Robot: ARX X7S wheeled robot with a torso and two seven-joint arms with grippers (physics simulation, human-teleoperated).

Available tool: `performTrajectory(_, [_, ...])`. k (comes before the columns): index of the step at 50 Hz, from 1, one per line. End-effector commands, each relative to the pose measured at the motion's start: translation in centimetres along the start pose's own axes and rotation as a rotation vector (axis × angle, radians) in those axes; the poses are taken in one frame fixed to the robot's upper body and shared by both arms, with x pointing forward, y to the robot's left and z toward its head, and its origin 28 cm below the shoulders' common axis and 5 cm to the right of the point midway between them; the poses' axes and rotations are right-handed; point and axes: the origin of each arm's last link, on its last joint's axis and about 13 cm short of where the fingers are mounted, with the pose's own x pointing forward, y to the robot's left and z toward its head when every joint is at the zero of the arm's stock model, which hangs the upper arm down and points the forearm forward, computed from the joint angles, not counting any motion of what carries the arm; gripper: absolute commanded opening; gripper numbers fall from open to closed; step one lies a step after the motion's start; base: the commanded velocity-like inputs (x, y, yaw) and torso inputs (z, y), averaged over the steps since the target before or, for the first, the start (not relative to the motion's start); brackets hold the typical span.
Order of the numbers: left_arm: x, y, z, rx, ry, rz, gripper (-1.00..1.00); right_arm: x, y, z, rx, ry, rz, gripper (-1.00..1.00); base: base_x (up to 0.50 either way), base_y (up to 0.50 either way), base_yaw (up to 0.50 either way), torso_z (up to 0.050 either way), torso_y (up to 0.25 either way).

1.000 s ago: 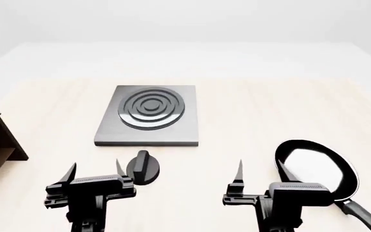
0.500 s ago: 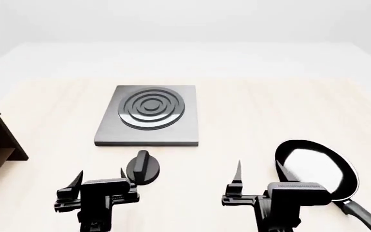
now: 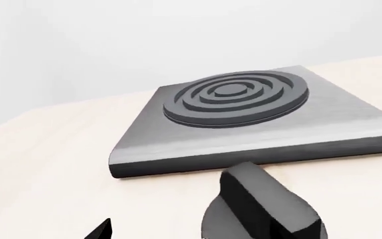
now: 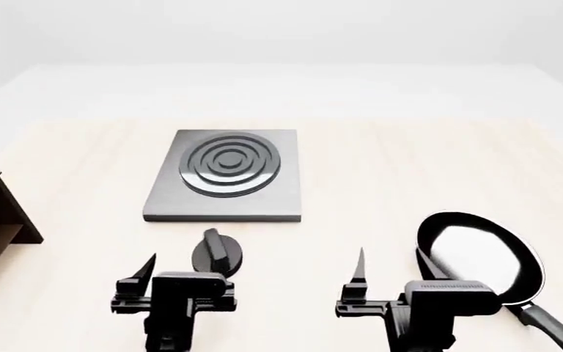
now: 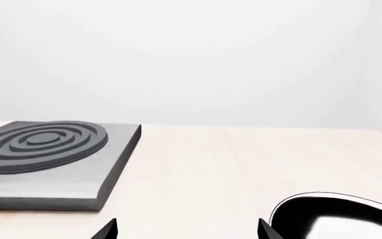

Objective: Turn on the stove and put the frying pan on it.

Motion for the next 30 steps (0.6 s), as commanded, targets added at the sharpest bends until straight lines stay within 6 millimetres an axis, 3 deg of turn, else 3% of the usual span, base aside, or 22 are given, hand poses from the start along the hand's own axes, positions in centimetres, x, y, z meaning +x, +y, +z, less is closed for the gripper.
performTrajectory(1, [-1.0, -1.6, 0.8, 0.004, -0.032, -0.105, 1.00, 0.0, -0.1, -0.1, 0.010, 0.000, -0.008, 1.00, 0.00, 0.00, 0.00, 0.000, 0.000])
performTrajectory(8, [-2.0, -2.3, 1.4, 0.013, -0.056, -0.170, 1.00, 0.1, -0.2, -0.1, 0.009, 0.004, -0.013, 1.00, 0.00, 0.00, 0.00, 0.000, 0.000])
performTrajectory(14, [-2.6, -1.7, 3.1, -0.021, -0.090, -0.177, 1.00, 0.1, -0.2, -0.1, 0.008, 0.013, -0.010, 1.00, 0.00, 0.00, 0.00, 0.000, 0.000])
performTrajectory(15, [-3.0, -0.8, 4.9, -0.058, -0.117, -0.165, 1.00, 0.2, -0.2, -0.1, 0.003, 0.028, 0.003, 1.00, 0.00, 0.00, 0.00, 0.000, 0.000])
performTrajectory(17, [-3.3, -0.3, 5.7, -0.081, -0.130, -0.148, 1.00, 0.3, 0.0, -0.2, -0.034, 0.077, 0.021, 1.00, 0.00, 0.00, 0.00, 0.000, 0.000])
performTrajectory(18, [-3.4, 0.1, 6.2, -0.087, -0.125, -0.138, 1.00, 0.1, 0.2, 0.0, 0.019, 0.081, 0.079, 1.00, 0.00, 0.00, 0.00, 0.000, 0.000])
performTrajectory(25, [-3.6, 1.1, 7.0, -0.080, -0.110, -0.091, 1.00, 0.4, 0.1, 0.9, -0.036, 0.107, 0.113, 1.00, 0.00, 0.00, 0.00, 0.000, 0.000])
performTrajectory(30, [-3.4, 1.8, 7.2, -0.077, -0.094, -0.053, 1.00, 0.9, -0.4, 2.9, -0.071, 0.120, 0.131, 1.00, 0.00, 0.00, 0.00, 0.000, 0.000])
